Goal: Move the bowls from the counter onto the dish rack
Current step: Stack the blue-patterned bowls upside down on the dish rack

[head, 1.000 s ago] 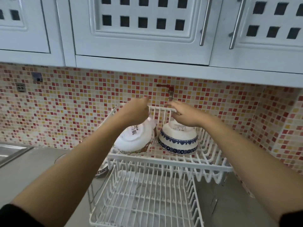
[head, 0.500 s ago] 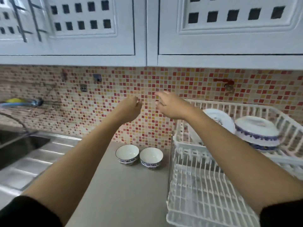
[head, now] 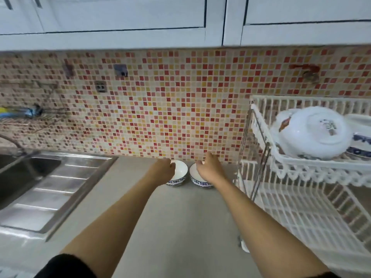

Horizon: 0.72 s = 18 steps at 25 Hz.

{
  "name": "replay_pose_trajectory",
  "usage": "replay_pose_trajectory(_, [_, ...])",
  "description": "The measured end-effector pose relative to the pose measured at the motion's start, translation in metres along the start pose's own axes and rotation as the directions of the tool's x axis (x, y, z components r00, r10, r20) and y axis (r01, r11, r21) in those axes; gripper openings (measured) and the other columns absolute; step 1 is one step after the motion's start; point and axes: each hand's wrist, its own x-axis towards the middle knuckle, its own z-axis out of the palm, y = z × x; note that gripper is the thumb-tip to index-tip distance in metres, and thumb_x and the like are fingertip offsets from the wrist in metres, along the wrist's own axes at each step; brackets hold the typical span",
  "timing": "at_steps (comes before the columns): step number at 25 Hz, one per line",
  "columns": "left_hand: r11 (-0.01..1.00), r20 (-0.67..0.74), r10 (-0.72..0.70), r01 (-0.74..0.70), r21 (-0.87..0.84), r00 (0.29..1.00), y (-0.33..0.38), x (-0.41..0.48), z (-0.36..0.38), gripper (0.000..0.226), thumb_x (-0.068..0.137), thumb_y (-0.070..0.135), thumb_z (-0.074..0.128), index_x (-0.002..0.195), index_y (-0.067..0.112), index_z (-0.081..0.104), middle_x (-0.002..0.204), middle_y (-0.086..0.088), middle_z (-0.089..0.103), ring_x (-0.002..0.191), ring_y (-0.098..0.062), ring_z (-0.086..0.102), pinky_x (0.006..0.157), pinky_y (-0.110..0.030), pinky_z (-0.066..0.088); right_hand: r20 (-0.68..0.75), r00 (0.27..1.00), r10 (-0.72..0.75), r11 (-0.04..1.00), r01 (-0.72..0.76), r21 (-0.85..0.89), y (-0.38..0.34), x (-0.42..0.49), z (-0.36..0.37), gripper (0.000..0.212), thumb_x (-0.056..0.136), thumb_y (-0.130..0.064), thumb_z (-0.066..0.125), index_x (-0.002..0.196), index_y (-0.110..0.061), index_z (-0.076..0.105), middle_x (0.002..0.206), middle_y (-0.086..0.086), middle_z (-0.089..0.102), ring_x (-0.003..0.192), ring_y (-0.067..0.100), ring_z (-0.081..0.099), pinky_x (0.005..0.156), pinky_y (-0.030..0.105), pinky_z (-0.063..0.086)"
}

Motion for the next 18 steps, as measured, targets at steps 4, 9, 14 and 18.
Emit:
replay_pose_trajectory(4, [0.993, 0.109, -0.036, 0.047, -0.107, 0.993, -0.006, 0.026, 0.065, 0.039, 0.098, 0.018, 0.028, 0.108, -0.009, 0.055, 0.119, -0.027, 0.059, 0.109, -0.043, 0.054, 0.087, -0.037, 0.043, -0.032, 0.957, 0.289, 0.954, -0.285, 0.095, 0.06, 0.03, 0.045, 0.052, 0.091, -0.03, 0.049, 0.133, 0.0, 0.045, 0.135, 0.02, 0.051, 0.122, 0.035, 0.051, 0.097, 0.036, 0.043])
replay_pose_trajectory(9, [0.969, 0.182, -0.104, 0.141, -0.201, 0.978, -0.001, 0.069, 0.117, 0.04, 0.099, 0.025, 0.032, 0.109, -0.002, 0.059, 0.111, -0.02, 0.065, 0.106, -0.036, 0.059, 0.083, -0.032, 0.044, -0.066, 0.857, 0.512, 0.845, -0.488, 0.22, 0.109, 0.065, 0.074, 0.046, 0.094, -0.032, 0.048, 0.125, 0.001, 0.053, 0.125, 0.023, 0.059, 0.117, 0.036, 0.055, 0.092, 0.036, 0.045])
replay_pose_trajectory(14, [0.947, 0.189, -0.116, 0.166, -0.276, 0.975, 0.013, 0.113, 0.167, 0.043, 0.097, 0.025, 0.023, 0.107, 0.001, 0.058, 0.12, -0.023, 0.06, 0.113, -0.036, 0.055, 0.092, -0.037, 0.041, -0.107, 0.807, 0.581, 0.812, -0.566, 0.143, 0.141, 0.094, 0.094, 0.048, 0.099, -0.032, 0.036, 0.12, 0.007, 0.055, 0.125, 0.024, 0.058, 0.119, 0.032, 0.052, 0.089, 0.031, 0.033])
replay_pose_trajectory(18, [0.921, 0.252, -0.178, 0.251, -0.298, 0.951, 0.022, 0.136, 0.194, 0.047, 0.1, 0.032, 0.029, 0.126, 0.001, 0.051, 0.131, -0.021, 0.057, 0.122, -0.036, 0.051, 0.1, -0.035, 0.039, -0.107, 0.78, 0.617, 0.778, -0.584, 0.231, 0.149, 0.119, 0.106, 0.055, 0.099, -0.039, 0.034, 0.126, 0.005, 0.054, 0.129, 0.024, 0.056, 0.118, 0.035, 0.053, 0.091, 0.034, 0.041])
